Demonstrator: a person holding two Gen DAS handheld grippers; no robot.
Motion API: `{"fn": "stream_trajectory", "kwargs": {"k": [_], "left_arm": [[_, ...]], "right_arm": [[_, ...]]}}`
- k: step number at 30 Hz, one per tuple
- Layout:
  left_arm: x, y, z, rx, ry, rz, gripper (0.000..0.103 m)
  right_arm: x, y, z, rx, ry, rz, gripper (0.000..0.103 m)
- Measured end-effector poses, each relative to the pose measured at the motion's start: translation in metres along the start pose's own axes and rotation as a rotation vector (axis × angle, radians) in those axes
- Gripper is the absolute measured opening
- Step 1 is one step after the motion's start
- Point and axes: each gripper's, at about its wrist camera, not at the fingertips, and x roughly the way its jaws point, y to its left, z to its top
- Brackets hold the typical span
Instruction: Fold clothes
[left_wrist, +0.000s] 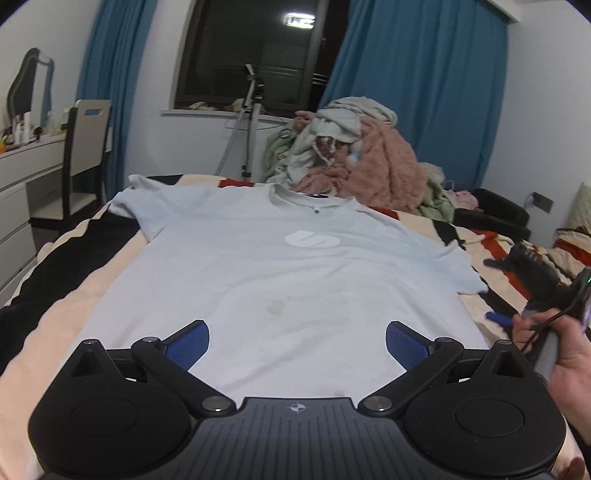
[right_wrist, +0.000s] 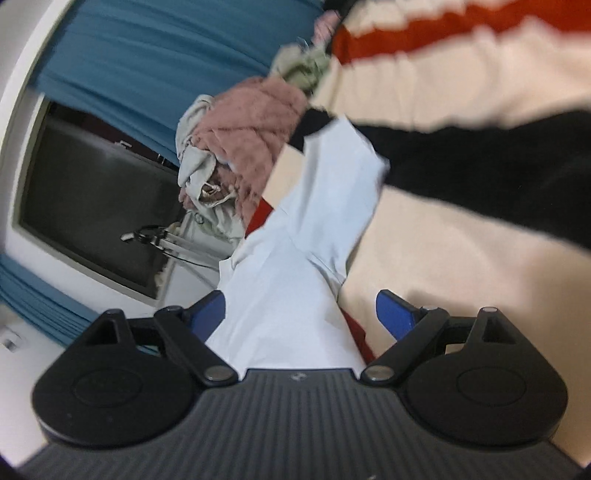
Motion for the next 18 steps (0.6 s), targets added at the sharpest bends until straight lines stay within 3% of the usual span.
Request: {"fn": "stream_trajectory", "kwargs": {"k": [3, 9, 18], "left_arm": [[0.011, 0.003, 0.001, -0.016, 0.013, 0.007, 0.103], [0.037, 0.009, 0.003, -0.03, 0.051, 0.022, 0.103], [0.076, 0.023, -0.001, -0.078, 0.126, 0.03, 0.103]], "right_arm": [[0.04, -0.022, 0.006, 0.051, 0.031, 0.013, 0.09], [0.097, -0.026, 0.024, -0.013, -0.019, 0.047, 0.09], [0.152, -0.023, 0.044, -0.05, -0.155, 0.108, 0.092]]}}
